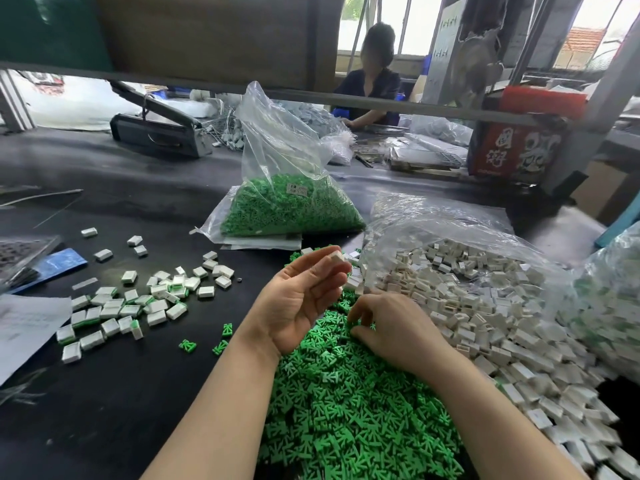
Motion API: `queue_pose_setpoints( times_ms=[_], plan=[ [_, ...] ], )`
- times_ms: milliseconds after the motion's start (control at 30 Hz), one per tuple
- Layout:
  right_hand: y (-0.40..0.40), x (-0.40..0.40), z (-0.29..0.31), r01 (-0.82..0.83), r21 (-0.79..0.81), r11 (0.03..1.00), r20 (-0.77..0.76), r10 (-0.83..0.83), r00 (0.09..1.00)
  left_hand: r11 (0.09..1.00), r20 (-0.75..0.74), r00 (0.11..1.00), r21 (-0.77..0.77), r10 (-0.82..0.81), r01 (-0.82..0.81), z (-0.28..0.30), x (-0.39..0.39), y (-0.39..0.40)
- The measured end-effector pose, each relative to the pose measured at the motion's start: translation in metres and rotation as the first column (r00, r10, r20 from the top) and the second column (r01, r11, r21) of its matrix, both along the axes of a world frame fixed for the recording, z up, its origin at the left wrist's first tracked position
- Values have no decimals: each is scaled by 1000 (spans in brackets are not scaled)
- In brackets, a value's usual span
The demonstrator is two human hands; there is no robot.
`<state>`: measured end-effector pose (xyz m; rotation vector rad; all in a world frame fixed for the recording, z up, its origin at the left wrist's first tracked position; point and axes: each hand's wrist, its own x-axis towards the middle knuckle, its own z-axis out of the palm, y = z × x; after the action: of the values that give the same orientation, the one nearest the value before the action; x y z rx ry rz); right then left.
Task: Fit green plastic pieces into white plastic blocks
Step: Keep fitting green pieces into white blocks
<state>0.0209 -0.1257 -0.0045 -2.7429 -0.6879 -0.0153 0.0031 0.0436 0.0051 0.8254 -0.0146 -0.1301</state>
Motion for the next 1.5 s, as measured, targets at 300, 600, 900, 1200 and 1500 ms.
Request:
queue_pose_setpoints(
  times_ms=[300, 600, 900, 1200, 1500],
  plan=[
    [-7, 1, 8, 145, 566, 811, -208, -30, 978, 996, -29, 995, -3, 92, -92, 1, 3, -1],
    [-5, -7, 31, 279, 918, 281, -351, 250, 902, 969, 1, 982, 161, 191, -189, 1, 4, -9],
    [-7, 0, 30, 390, 920, 49, -375, 407, 833, 964, 91, 981, 188, 174, -188, 2, 2, -18],
    [-6, 2, 27, 405, 914, -29, -377, 309, 873, 977, 119, 987, 174, 106, -126, 5, -3, -24],
    [0, -3, 27, 270, 962, 38, -273, 171, 947, 949, 176, 979, 279, 103, -150, 6, -7, -25]
  ],
)
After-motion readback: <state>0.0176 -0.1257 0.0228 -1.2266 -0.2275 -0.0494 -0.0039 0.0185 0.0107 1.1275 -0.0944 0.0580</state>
